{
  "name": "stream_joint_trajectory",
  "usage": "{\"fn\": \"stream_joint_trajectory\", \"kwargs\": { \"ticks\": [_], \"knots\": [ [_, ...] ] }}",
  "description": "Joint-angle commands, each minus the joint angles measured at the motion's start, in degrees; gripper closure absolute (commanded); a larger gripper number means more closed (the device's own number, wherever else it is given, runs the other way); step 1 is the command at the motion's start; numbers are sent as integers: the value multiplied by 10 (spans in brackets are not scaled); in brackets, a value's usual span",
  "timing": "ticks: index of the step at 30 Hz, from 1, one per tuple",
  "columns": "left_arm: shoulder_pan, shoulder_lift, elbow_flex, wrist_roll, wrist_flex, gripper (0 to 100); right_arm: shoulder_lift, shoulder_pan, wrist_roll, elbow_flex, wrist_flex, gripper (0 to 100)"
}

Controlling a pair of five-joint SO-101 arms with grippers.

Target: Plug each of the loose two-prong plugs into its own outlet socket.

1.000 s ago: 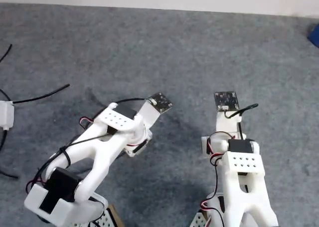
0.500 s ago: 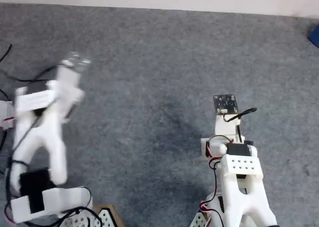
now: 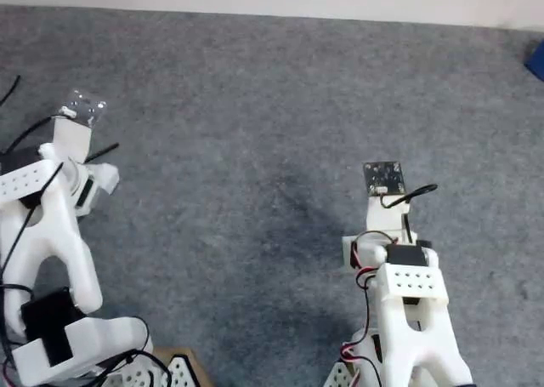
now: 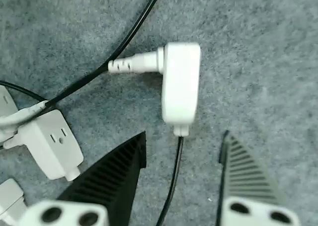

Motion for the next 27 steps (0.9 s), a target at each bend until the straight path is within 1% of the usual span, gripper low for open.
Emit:
{"fn": "stream_joint_trajectory", "kwargs": {
  "ticks": [1,2,4,6,9,11,15,17,18,20,22,23,24,27],
  "knots": [
    [-12,-20,-23,8,-7,737,-15,7,-4,-4,-5,541],
    [-11,-22,-23,8,3,737,-15,9,-4,-7,7,541],
    [-4,-26,-30,14,57,737,-34,33,-6,-29,47,541],
    [7,-53,-38,48,105,737,-81,63,-7,-52,90,541],
    [13,-144,-12,106,123,735,-187,85,-20,-51,142,545],
    [28,-235,48,131,122,734,-270,84,-20,-21,172,595],
    [105,-490,248,135,122,733,-449,87,17,61,174,825],
    [137,-626,351,135,120,733,-530,87,32,110,176,923],
    [153,-698,403,136,112,735,-572,85,40,135,180,956],
    [182,-829,490,136,108,735,-617,85,55,171,193,978],
    [191,-948,569,136,113,736,-596,85,64,179,193,978],
    [194,-988,596,137,117,736,-585,84,67,180,193,978],
    [196,-991,617,137,114,736,-582,84,64,180,190,978],
    [208,-924,651,136,84,736,-595,83,62,206,178,978]
  ]
}}
